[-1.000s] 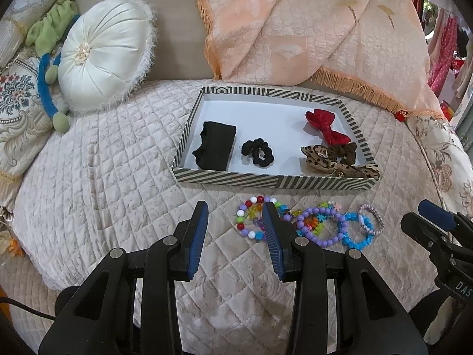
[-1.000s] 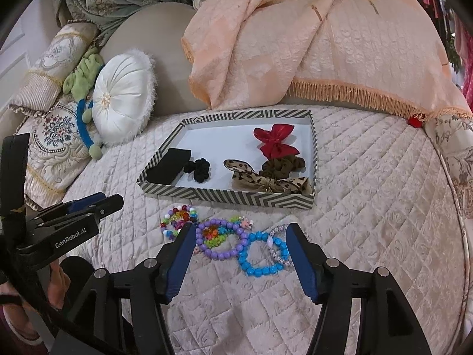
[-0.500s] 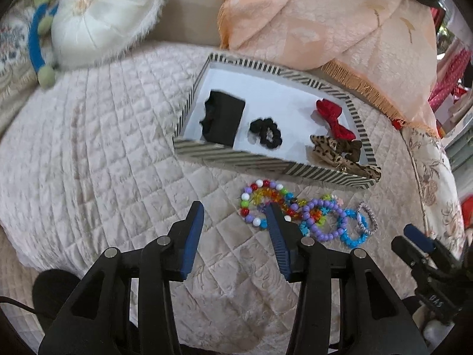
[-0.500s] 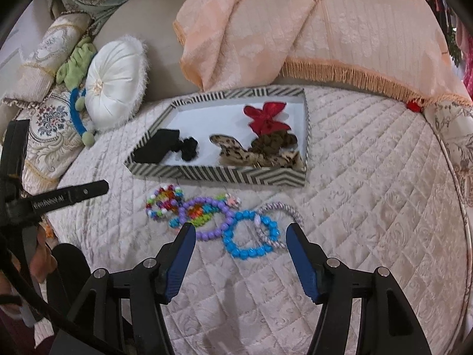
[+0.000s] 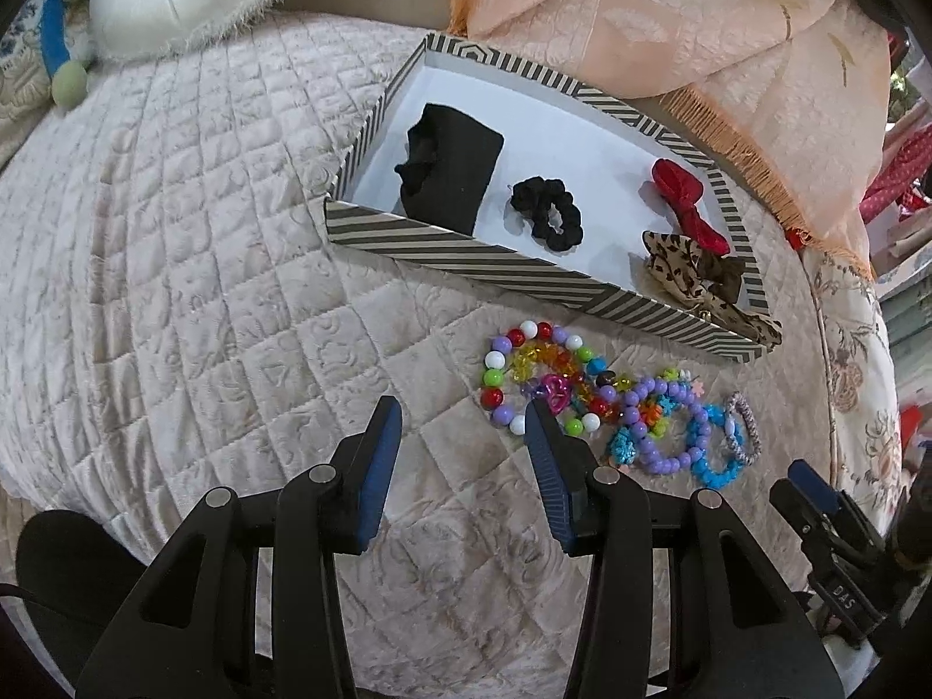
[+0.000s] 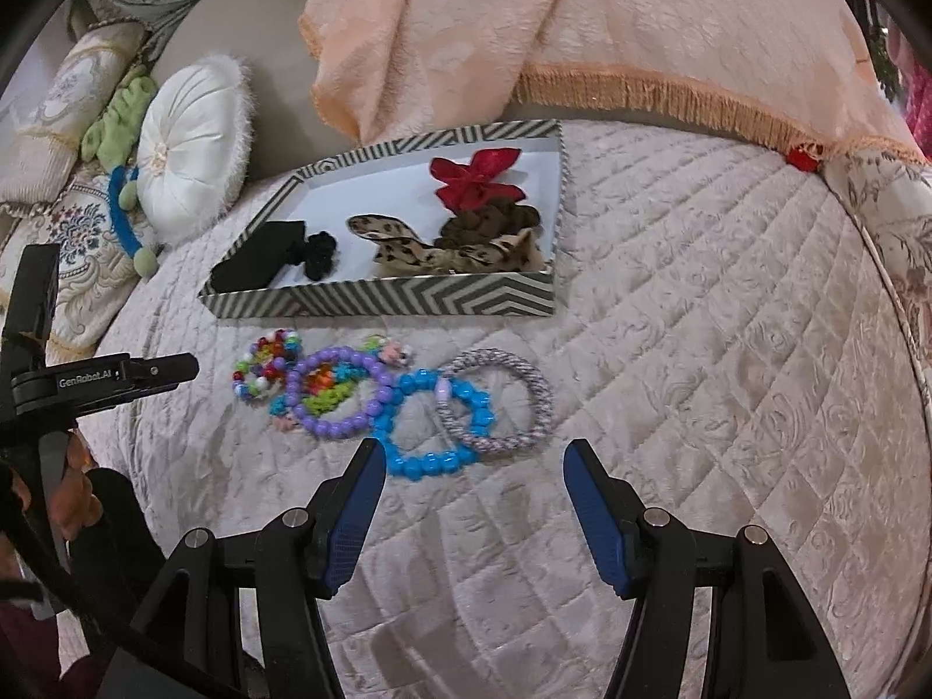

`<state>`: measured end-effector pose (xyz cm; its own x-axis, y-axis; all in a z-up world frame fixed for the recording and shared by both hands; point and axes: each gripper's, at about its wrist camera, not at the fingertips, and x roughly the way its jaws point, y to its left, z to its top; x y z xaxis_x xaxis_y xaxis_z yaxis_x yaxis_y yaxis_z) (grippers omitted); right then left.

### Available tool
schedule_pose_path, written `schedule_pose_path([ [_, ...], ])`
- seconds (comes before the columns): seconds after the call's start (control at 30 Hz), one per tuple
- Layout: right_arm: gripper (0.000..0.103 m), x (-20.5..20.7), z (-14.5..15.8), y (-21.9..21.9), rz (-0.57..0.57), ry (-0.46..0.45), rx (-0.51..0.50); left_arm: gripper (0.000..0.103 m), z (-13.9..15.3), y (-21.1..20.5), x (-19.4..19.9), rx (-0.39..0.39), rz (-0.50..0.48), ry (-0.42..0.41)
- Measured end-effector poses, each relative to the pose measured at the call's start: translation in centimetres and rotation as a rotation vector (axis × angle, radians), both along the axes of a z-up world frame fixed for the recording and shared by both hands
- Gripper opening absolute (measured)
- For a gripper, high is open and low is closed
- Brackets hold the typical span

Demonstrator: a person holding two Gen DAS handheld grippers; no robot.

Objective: Organize jewelry
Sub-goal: 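Withdraw both tools from the tray toward the beaded bracelets, then grasp the multicolour bead bracelet with the left gripper while the right gripper grasps the silver bracelet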

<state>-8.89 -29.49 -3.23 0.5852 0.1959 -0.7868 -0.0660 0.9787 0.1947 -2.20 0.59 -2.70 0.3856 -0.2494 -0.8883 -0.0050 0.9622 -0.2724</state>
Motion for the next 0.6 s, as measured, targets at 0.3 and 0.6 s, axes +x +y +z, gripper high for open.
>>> schedule_pose_path([
  [0.3,0.049,2.7,-1.5,-1.9,-0.021,0.012,-0.051,0.044,-1.8,0.0,1.6,-0.001,-0.001,0.047],
  [0.6,0.044,4.6,-3.1,-1.5,0.015,0.030,-0.108,0.044,-3.0,-1.6,3.0,0.042,-0.032,0.054],
])
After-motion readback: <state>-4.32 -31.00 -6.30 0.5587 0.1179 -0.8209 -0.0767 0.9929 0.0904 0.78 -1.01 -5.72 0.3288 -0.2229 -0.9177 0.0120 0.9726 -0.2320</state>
